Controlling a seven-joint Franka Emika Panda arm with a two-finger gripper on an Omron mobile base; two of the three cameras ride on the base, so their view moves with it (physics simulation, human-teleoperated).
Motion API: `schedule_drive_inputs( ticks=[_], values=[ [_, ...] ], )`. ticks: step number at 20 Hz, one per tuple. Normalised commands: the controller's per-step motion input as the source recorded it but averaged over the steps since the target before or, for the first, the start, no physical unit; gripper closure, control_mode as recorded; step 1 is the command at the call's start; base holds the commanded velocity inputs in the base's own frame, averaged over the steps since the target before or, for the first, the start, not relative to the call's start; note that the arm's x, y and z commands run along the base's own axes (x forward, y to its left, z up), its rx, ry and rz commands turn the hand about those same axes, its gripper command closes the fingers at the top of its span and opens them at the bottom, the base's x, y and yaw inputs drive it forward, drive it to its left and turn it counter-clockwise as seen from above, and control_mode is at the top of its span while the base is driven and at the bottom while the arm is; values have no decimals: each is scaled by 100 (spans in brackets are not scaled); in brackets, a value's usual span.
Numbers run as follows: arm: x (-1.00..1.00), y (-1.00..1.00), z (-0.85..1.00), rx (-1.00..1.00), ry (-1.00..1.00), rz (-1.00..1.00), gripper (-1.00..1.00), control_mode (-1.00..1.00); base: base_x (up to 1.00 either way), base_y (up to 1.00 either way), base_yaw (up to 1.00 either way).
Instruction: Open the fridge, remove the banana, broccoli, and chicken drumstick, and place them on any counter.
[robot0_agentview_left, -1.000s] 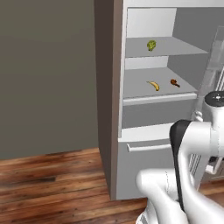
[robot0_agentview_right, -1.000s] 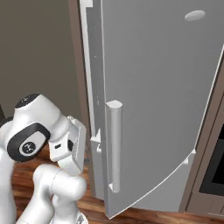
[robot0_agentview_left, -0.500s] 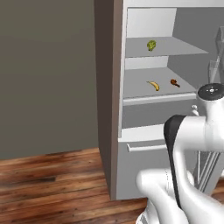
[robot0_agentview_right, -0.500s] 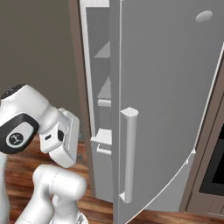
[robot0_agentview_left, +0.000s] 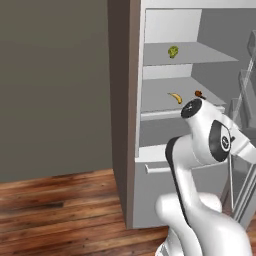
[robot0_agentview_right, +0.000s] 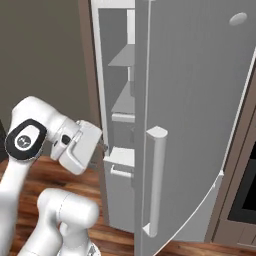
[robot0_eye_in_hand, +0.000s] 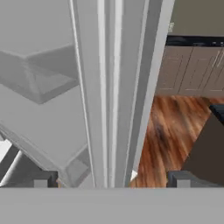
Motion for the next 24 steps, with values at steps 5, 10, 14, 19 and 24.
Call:
schedule_drive_inputs(
  ticks=[5,10,14,19,24],
  values=[
    [0,-81,-2,-25,0,-36,-100,-100,0,0,0],
    [-9,-52,-13,-20,0,-35,-100,-100,0,0,0],
    [-20,-57,0,-17,0,-34,-100,-100,0,0,0],
    [-25,-61,0,-17,0,-25,-100,-100,0,0,0],
    [-26,3,19,-8,0,-4,-100,-100,0,0,0]
  ],
)
